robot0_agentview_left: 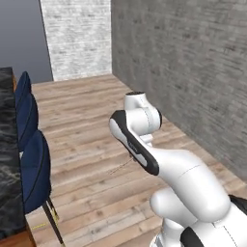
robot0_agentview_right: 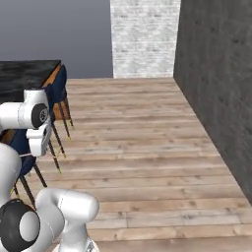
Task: Take a straw from the drawer in front and place it inside the glass cup on the dining counter.
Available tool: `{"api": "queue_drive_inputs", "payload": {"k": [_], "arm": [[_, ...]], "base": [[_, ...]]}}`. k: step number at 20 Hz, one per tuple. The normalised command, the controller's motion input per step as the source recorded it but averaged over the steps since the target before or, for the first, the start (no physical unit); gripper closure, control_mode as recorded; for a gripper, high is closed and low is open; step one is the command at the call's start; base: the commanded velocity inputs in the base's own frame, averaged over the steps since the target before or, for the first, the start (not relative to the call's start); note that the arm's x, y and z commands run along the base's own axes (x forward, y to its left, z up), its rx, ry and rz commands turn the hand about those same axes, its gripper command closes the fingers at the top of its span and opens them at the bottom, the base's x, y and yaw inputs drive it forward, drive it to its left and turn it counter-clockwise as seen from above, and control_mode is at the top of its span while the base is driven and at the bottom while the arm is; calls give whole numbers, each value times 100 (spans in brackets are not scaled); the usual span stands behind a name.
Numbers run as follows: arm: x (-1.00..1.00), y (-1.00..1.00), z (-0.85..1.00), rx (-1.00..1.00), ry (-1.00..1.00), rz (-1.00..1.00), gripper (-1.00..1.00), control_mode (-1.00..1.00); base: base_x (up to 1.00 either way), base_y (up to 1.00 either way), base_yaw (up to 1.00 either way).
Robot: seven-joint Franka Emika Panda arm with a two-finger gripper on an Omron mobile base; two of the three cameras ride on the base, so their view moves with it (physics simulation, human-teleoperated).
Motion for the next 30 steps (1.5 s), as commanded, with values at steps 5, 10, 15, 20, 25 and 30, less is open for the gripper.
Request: {"api": "queue_drive_inputs", "payload": {"k": [5, 10, 15, 20, 25, 30], "arm": [[0, 0, 0, 0, 0, 0, 100, 100], [0, 0, 0, 0, 0, 0, 100, 100], [0, 0, 0, 0, 0, 0, 100, 100], [0, 0, 0, 0, 0, 0, 100, 100], [0, 0, 0, 0, 0, 0, 100, 100], [0, 0, 0, 0, 0, 0, 100, 100]], "base": [[92, -40, 37], [100, -44, 32], [100, -45, 30], [100, -40, 28], [88, -48, 39], [65, -56, 47]]}}
